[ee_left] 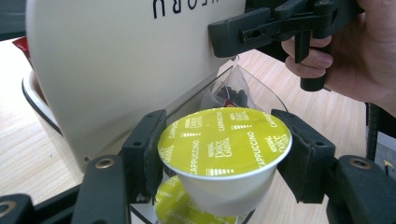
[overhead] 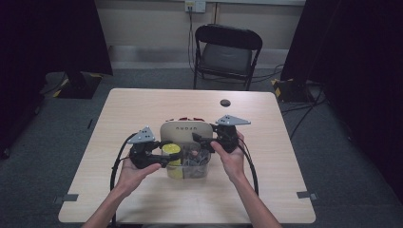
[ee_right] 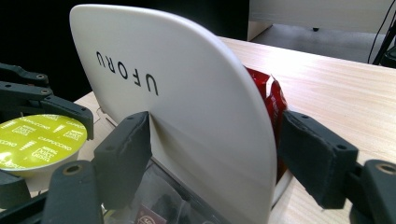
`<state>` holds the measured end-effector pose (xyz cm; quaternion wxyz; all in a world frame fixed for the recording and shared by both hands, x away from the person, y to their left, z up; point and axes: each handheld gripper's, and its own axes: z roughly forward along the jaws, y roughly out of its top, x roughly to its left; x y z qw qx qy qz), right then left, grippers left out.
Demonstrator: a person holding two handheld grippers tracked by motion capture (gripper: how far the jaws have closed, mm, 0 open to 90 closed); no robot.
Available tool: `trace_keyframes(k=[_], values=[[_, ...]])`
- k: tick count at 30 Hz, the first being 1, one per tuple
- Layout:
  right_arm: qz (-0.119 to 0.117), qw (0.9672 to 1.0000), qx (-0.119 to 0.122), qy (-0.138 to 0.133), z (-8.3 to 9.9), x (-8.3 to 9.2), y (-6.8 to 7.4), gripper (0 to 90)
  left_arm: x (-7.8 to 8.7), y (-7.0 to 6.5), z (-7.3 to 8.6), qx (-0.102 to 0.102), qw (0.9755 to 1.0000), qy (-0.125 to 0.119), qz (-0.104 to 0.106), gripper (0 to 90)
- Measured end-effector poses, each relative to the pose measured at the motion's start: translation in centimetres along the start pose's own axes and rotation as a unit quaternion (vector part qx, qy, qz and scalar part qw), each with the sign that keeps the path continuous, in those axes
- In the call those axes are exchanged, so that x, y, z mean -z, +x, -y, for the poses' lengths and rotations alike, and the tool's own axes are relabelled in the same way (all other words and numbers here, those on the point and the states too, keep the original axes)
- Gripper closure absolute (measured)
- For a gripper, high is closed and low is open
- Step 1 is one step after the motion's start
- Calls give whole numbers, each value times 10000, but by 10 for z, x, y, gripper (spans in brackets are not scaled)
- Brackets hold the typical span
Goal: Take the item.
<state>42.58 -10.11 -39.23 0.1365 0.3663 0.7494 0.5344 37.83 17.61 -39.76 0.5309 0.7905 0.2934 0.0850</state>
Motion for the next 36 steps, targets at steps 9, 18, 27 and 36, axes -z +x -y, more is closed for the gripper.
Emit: trace_keyframes(k=[9,18,27,36], values=[[-27,10000,-15,-1,0,0,-1,254,11,4,-3,52,10000,-64,-28,386],[-55,10000,-26,8,0,-2,0,255,23,10,-7,79,9998,-141,-95,386],[-75,10000,-55,-4,0,-2,0,257,37,20,-5,117,9994,-165,-269,386],[-78,10000,-45,5,0,-2,0,256,48,28,-2,178,9989,-170,-401,386]])
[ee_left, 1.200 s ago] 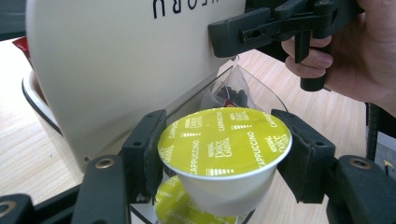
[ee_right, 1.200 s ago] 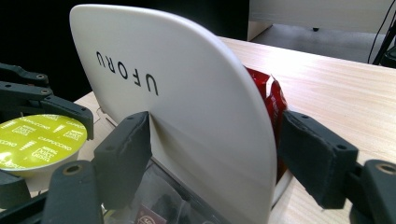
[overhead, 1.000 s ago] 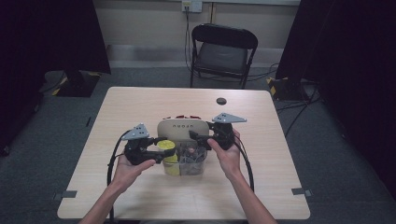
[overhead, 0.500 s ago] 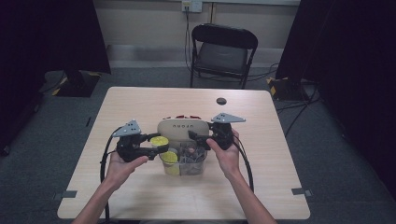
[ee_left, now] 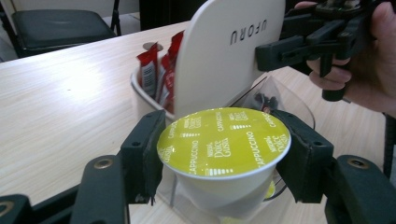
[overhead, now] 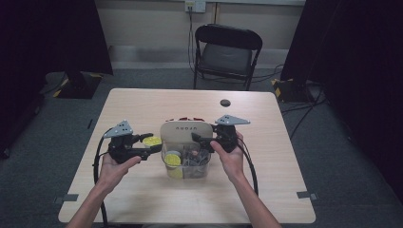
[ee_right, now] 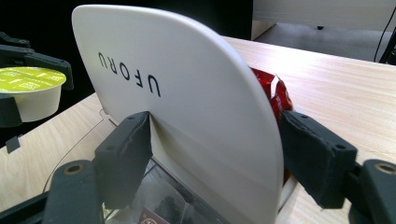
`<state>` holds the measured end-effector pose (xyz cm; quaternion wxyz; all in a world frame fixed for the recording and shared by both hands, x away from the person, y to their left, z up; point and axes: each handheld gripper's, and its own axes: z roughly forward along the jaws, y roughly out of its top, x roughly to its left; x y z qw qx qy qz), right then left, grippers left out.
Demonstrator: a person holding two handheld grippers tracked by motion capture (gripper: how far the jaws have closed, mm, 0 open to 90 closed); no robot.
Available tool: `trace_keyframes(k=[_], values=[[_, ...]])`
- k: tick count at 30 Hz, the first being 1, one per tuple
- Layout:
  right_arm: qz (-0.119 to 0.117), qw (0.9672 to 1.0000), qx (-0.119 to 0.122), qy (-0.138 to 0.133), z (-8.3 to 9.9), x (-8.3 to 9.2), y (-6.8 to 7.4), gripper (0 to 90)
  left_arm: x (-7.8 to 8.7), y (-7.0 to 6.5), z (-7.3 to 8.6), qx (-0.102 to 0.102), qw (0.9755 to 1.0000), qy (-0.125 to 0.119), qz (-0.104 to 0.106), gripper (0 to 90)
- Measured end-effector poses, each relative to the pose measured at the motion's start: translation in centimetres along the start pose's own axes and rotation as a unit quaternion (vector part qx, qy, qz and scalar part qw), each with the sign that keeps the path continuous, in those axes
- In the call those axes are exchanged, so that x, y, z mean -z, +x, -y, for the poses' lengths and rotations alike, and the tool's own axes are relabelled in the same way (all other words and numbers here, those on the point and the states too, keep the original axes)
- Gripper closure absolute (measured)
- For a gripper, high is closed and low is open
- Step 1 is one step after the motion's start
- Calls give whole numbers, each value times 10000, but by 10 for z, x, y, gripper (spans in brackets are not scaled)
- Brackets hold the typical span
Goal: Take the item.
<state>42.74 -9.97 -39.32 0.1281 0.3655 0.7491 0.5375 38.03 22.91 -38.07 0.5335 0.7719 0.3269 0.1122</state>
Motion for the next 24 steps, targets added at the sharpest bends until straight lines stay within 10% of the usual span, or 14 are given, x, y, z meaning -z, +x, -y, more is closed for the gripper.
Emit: trace_keyframes(k=[24], values=[[-19,10000,36,14,0,-1,-1,256,36,33,16,143,9971,92,-742,387]])
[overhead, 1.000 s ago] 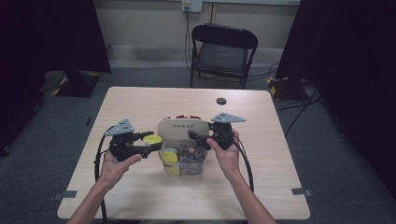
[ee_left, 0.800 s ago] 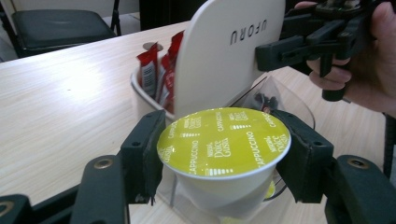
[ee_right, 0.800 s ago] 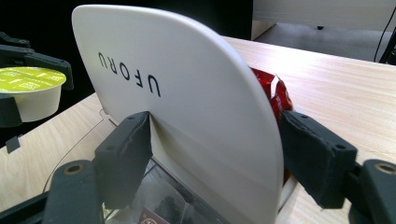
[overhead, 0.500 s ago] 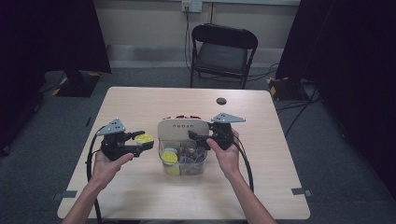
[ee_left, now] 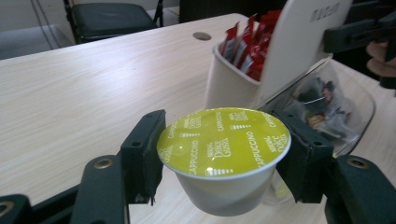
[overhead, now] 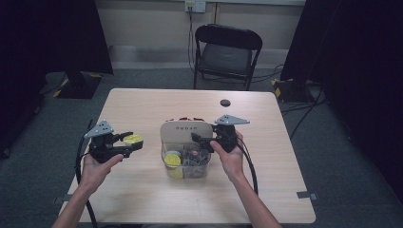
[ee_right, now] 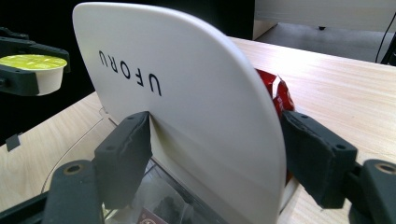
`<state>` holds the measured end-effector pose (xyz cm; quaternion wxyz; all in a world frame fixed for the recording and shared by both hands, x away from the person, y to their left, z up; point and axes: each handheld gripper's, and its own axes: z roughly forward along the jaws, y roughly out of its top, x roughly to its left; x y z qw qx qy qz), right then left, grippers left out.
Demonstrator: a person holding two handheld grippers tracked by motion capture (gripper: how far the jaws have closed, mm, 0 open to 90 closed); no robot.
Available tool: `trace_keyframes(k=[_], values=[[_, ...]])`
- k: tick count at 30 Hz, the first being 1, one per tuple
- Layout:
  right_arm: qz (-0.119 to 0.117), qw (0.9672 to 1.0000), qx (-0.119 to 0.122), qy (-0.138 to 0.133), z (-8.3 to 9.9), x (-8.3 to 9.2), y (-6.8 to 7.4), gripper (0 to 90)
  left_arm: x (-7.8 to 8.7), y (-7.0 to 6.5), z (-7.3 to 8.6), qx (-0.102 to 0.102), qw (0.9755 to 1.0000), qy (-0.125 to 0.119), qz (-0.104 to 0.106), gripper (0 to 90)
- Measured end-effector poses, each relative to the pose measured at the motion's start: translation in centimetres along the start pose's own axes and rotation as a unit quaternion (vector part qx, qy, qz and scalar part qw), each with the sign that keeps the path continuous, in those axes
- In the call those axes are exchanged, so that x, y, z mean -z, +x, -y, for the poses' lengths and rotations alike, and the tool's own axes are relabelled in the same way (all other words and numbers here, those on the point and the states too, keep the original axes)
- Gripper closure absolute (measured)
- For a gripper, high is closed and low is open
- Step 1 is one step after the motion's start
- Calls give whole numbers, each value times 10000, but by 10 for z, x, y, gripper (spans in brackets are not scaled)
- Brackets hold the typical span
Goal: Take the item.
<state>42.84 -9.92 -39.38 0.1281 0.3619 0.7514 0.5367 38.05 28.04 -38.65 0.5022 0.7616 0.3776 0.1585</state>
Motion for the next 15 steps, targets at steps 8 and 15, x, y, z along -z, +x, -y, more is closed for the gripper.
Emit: trace_keyframes(k=[8,15], values=[[10,10000,6,10,0,-1,1,256,4,14,12,66,9994,210,-262,386],[24,10000,11,15,0,-1,2,256,5,33,28,304,9981,314,-428,386]])
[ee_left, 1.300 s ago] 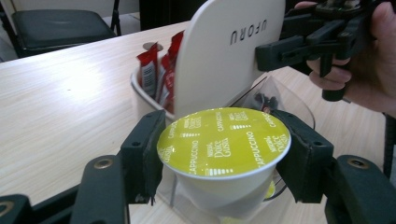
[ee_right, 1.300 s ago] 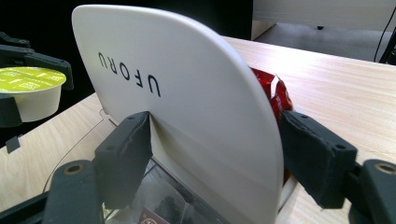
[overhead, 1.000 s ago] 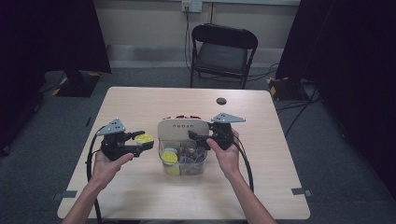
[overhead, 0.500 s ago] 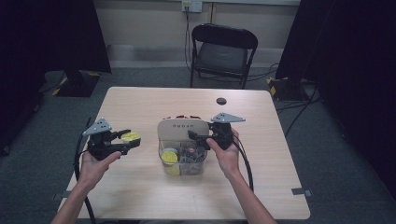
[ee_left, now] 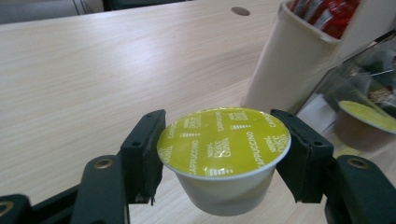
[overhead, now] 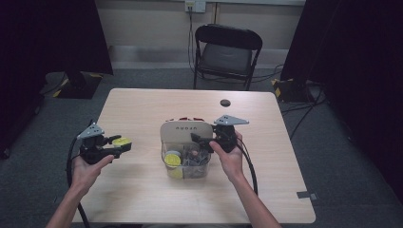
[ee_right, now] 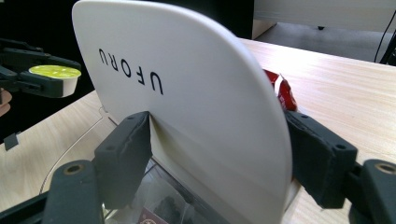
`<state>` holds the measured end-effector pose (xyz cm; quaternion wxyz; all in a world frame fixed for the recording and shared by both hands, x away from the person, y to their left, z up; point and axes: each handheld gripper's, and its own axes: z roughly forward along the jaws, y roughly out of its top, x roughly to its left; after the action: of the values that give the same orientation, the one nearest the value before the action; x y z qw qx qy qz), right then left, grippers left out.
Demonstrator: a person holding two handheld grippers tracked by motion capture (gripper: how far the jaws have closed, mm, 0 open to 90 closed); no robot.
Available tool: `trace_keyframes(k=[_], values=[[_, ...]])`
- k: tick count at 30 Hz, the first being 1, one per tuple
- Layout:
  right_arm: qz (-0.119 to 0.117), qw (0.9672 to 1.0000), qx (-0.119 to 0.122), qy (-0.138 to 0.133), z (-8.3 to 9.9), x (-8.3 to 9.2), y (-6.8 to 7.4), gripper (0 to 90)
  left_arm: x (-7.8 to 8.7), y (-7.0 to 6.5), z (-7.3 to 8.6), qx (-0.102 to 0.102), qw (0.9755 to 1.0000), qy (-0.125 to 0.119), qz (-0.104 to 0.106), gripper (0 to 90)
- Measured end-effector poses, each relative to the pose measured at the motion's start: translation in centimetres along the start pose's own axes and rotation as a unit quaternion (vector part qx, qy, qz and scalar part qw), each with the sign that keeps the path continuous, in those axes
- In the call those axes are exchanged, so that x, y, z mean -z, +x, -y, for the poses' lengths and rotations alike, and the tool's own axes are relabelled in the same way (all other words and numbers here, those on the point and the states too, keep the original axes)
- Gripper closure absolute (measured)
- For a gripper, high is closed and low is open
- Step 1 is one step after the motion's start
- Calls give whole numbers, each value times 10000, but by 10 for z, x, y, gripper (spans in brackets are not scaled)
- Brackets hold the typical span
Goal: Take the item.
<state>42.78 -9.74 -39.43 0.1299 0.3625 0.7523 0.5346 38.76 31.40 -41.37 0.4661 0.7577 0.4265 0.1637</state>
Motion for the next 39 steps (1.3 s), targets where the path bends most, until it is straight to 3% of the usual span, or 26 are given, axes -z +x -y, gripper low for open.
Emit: trace_keyframes(k=[4,15,18,22,26,29,39], values=[[-4,10000,9,2,0,0,0,256,-6,5,7,58,9998,175,-94,386],[-4,10000,5,2,0,0,0,255,-24,10,25,83,9988,485,-64,386],[6,10000,11,2,0,0,0,254,-31,11,30,83,9982,597,47,385],[12,10000,25,10,0,-1,1,254,-40,12,38,124,9974,703,-5,385],[11,10000,28,10,0,-1,1,254,-44,12,38,48,9970,763,-99,386],[17,10000,32,9,0,-1,1,254,-46,14,38,174,9972,722,-121,385],[8,10000,32,14,1,-2,1,254,-57,21,42,203,9953,926,-174,385]])
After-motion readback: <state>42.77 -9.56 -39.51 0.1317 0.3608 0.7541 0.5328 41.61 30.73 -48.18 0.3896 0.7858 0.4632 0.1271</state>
